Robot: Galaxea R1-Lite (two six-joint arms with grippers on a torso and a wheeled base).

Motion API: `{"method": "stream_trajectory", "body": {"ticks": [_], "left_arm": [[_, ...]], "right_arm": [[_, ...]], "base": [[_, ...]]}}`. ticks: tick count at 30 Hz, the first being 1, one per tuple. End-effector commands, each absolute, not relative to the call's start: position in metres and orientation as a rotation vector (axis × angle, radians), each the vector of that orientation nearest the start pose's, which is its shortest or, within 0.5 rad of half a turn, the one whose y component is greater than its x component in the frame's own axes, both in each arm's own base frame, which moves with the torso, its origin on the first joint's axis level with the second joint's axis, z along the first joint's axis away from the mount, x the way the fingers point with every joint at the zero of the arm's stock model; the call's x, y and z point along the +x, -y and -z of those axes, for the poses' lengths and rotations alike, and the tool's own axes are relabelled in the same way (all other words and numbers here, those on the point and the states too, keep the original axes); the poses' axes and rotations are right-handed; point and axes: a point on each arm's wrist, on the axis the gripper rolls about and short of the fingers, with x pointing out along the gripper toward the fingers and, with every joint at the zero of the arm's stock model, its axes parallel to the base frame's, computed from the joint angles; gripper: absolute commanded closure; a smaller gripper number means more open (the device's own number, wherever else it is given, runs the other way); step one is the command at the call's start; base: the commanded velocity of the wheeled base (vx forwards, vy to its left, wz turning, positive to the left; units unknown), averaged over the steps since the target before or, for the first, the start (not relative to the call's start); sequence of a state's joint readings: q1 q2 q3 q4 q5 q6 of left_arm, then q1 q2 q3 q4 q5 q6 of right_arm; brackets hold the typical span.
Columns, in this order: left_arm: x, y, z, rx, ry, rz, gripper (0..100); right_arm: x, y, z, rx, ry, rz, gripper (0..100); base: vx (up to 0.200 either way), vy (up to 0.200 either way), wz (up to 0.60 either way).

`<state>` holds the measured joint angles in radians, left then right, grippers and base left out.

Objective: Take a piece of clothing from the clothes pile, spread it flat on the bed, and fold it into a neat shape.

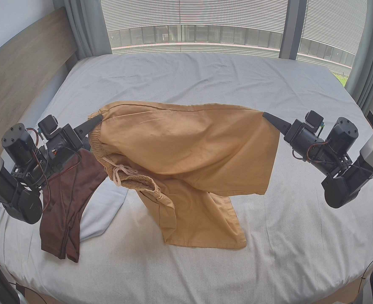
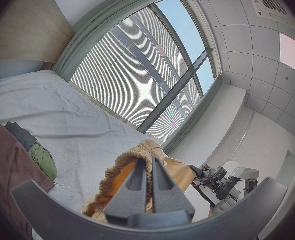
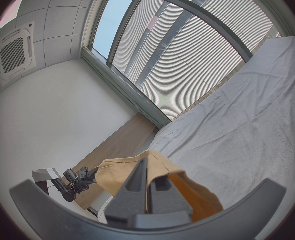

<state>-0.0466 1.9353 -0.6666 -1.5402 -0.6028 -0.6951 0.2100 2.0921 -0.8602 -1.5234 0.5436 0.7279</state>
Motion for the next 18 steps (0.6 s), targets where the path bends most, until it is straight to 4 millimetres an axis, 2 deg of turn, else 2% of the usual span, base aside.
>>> {"method": "stream_trajectory", "body": {"ticks": [1,11,18], "left_arm": [[0.328,0.020,-0.157,-0.592,0.020,0.688,100],[0.325,0.017,-0.147,-0.600,-0.017,0.668,100],[0.327,0.021,-0.138,-0.595,-0.043,0.670,100]], "right_arm": [[0.368,-0.090,-0.155,0.634,0.015,-0.823,100],[0.372,-0.089,-0.158,0.615,0.009,-0.812,100],[0.369,-0.088,-0.164,0.613,0.013,-0.813,100]], "base": [[0.000,0.000,0.00],[0.000,0.000,0.00],[0.000,0.000,0.00]]}}
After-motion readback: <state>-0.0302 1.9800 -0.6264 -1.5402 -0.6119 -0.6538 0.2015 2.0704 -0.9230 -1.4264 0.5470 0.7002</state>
